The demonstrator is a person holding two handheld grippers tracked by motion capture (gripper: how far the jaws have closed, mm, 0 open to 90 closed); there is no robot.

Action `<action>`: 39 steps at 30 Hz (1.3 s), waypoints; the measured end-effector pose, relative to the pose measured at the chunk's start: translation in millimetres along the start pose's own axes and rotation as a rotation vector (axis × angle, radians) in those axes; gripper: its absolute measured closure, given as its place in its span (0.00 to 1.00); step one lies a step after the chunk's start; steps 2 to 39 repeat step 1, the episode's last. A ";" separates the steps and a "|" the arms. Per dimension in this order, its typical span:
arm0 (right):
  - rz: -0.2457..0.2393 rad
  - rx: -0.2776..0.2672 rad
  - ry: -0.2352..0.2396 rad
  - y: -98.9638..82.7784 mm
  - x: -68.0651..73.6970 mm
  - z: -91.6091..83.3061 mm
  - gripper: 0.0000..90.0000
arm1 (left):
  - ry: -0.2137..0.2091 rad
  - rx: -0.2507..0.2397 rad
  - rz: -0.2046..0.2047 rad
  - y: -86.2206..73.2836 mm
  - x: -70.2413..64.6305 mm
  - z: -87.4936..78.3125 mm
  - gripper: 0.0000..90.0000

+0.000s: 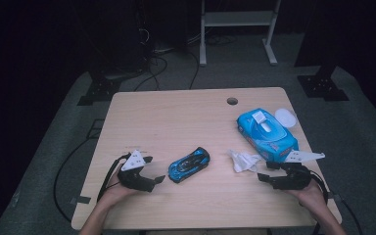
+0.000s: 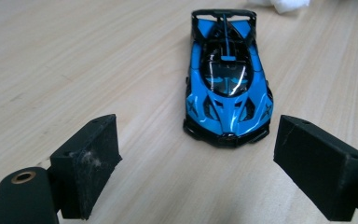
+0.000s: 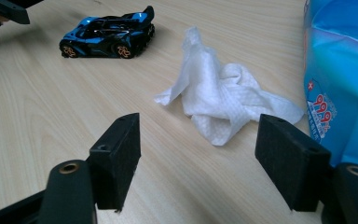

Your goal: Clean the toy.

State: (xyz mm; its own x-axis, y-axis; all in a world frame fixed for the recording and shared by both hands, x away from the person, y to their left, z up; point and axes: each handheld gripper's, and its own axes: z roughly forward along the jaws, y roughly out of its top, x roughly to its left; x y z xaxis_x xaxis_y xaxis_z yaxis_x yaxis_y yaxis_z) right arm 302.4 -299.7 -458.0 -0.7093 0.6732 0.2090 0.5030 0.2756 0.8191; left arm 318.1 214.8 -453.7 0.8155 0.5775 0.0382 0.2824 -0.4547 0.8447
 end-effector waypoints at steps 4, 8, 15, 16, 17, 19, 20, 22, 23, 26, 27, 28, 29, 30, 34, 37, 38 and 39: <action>-0.004 -0.013 -0.003 -1.2 1.5 -0.5 0.31 | -0.001 -0.004 -0.009 -2.1 0.5 -0.8 0.15; -0.004 -0.013 -0.003 -1.2 1.5 -0.5 0.31 | -0.001 -0.004 -0.009 -2.1 0.5 -0.8 0.15; -0.004 -0.013 -0.003 -1.2 1.5 -0.5 0.31 | -0.001 -0.004 -0.009 -2.1 0.5 -0.8 0.15; -0.004 -0.013 -0.003 -1.2 1.5 -0.5 0.31 | -0.001 -0.004 -0.009 -2.1 0.5 -0.8 0.15; -0.004 -0.013 -0.003 -1.2 1.5 -0.5 0.31 | -0.001 -0.004 -0.009 -2.1 0.5 -0.8 0.15; -0.004 -0.013 -0.003 -1.2 1.5 -0.5 0.31 | -0.001 -0.004 -0.009 -2.1 0.5 -0.8 0.15; -0.004 -0.013 -0.003 -1.2 1.5 -0.5 0.31 | -0.001 -0.004 -0.009 -2.1 0.5 -0.8 0.15; -0.004 -0.013 -0.003 -1.2 1.5 -0.5 0.31 | -0.001 -0.004 -0.009 -2.1 0.5 -0.8 0.15; -0.004 -0.013 -0.003 -1.2 1.5 -0.5 0.31 | -0.001 -0.004 -0.009 -2.1 0.5 -0.8 0.15; -0.004 -0.013 -0.003 -1.2 1.5 -0.5 0.31 | -0.001 -0.004 -0.009 -2.1 0.5 -0.8 0.15; -0.004 -0.013 -0.003 -1.2 1.5 -0.5 0.31 | -0.001 -0.004 -0.009 -2.1 0.5 -0.8 0.15; -0.004 -0.013 -0.003 -1.2 1.5 -0.5 0.31 | -0.001 -0.004 -0.009 -2.1 0.5 -0.8 0.15; -0.004 -0.013 -0.003 -1.2 1.5 -0.5 0.31 | -0.001 -0.004 -0.009 -2.1 0.5 -0.8 0.15; -0.004 -0.013 -0.003 -1.2 1.5 -0.5 0.31 | -0.001 -0.004 -0.009 -2.1 0.5 -0.8 0.15; -0.004 -0.013 -0.003 -1.2 1.5 -0.5 0.31 | -0.001 -0.004 -0.009 -2.1 0.5 -0.8 0.15; -0.004 -0.013 -0.003 -1.2 1.5 -0.5 0.31 | -0.001 -0.004 -0.009 -2.1 0.5 -0.8 0.15; -0.004 -0.013 -0.003 -1.2 1.5 -0.5 0.31 | -0.001 -0.004 -0.009 -2.1 0.5 -0.8 0.15; -0.004 -0.013 -0.003 -1.2 1.5 -0.5 0.31 | -0.001 -0.004 -0.009 -2.1 0.5 -0.8 0.15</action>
